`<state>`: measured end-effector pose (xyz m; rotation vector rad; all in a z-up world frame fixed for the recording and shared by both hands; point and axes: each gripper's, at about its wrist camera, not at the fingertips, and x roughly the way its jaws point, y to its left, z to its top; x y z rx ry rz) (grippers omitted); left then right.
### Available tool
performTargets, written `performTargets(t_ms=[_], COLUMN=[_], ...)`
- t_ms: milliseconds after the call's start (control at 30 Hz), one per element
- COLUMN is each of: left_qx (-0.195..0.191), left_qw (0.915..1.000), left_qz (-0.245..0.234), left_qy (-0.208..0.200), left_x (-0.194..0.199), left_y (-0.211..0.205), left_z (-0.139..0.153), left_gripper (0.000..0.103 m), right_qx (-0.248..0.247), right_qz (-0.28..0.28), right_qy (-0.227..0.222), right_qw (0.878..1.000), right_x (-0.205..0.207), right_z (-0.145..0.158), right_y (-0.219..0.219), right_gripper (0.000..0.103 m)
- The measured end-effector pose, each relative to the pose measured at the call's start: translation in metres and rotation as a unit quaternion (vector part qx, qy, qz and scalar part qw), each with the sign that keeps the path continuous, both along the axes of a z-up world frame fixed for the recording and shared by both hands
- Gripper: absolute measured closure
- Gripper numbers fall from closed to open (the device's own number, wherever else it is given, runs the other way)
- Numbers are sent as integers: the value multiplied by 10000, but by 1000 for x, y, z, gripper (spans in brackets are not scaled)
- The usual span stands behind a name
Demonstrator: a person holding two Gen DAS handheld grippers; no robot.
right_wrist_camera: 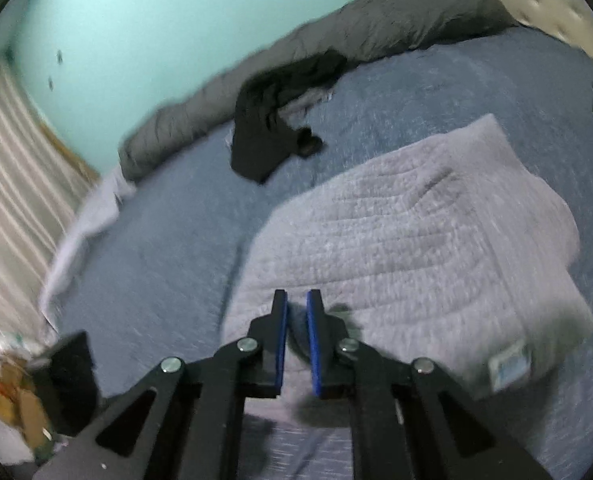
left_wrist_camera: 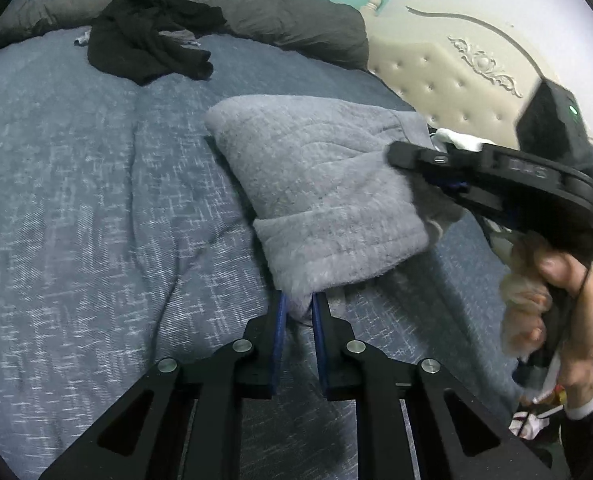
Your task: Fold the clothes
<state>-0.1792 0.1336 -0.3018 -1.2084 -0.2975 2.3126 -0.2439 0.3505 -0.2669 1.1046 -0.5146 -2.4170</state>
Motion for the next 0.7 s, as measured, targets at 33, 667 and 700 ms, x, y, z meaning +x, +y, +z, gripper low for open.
performTargets(t_ms=[33,667,700], left_qx=[-56,-306,-287], left_qw=[10000,9995,9996], left_qz=[11,-76,-47], left_qy=[-3,-42,-46], left_x=[0,-19,-22], left_y=[-1,23,23], left_z=[0,-22,-23], left_gripper=[89,41,38], right_qx=[-92,-1421,-1425], right_qz=[-75,-816,-807], right_qy=[78,288,276], right_qw=[9999,9861,9861], right_x=[6,49,49], right_z=[2,-31,-32], right_y=[4,58,59], right_gripper=[92,92,92])
